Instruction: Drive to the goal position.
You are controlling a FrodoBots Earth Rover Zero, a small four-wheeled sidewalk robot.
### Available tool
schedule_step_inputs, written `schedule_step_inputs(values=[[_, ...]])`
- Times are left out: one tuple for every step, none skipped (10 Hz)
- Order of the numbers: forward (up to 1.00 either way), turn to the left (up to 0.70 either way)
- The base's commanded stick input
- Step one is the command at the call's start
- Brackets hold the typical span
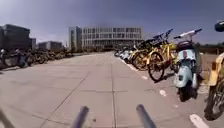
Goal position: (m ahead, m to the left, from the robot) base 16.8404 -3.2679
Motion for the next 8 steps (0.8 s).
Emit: schedule_step_inputs(values=[[0.70, 0.00], [0.70, 0.00], [0.70, 0.00], [0.70, 0.00], [0.70, 0.00], [0.70, 0.00], [0.70, 0.00], [0.70, 0.00]])
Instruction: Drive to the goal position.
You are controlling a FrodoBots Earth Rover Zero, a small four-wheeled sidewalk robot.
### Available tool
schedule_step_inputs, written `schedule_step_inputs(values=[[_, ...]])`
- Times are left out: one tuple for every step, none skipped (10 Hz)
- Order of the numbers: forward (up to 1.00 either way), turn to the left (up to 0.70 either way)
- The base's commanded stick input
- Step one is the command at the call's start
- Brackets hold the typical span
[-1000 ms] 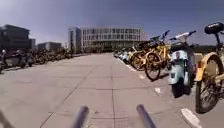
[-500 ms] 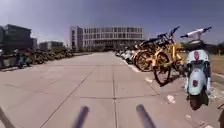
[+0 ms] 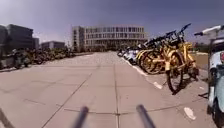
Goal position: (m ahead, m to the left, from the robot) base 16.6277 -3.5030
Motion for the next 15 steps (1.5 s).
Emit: schedule_step_inputs(values=[[0.70, 0.00], [0.70, 0.00], [0.70, 0.00], [0.70, 0.00], [0.70, 0.00], [0.70, 0.00], [0.70, 0.00], [0.70, 0.00], [0.70, 0.00], [0.70, 0.00], [0.70, 0.00], [0.70, 0.00], [0.70, 0.00], [0.69, 0.00], [0.69, 0.00]])
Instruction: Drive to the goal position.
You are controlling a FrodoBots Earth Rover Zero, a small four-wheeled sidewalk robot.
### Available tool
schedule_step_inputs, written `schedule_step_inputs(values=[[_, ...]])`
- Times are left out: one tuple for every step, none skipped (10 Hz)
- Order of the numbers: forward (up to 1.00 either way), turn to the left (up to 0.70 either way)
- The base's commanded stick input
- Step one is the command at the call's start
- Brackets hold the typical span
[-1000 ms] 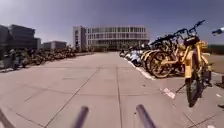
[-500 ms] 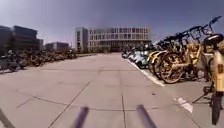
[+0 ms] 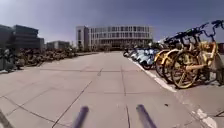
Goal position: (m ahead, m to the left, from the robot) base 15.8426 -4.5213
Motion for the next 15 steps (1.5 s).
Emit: schedule_step_inputs(values=[[0.69, 0.00], [0.69, 0.00], [0.69, 0.00], [0.69, 0.00], [0.68, 0.00], [0.68, 0.00], [0.68, 0.00], [0.68, -0.01], [0.68, -0.25], [0.68, -0.32], [0.68, -0.15], [0.68, 0.00], [0.68, 0.00], [0.68, 0.00], [0.68, 0.00]])
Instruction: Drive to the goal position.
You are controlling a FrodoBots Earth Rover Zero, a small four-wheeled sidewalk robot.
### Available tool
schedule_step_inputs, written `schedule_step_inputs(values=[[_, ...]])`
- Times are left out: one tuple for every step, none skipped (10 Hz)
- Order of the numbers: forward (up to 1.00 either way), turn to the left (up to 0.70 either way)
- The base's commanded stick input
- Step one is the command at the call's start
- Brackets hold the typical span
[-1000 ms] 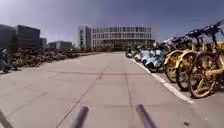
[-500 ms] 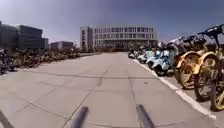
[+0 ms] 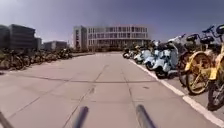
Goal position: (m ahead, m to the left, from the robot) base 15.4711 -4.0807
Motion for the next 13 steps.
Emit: schedule_step_inputs(values=[[0.68, 0.00], [0.68, 0.00], [0.68, 0.00], [0.68, 0.00], [0.68, 0.00], [0.68, 0.00], [0.68, 0.00], [0.68, 0.00], [0.68, -0.34], [0.68, -0.34], [0.68, -0.34], [0.68, -0.34], [0.68, -0.26]])
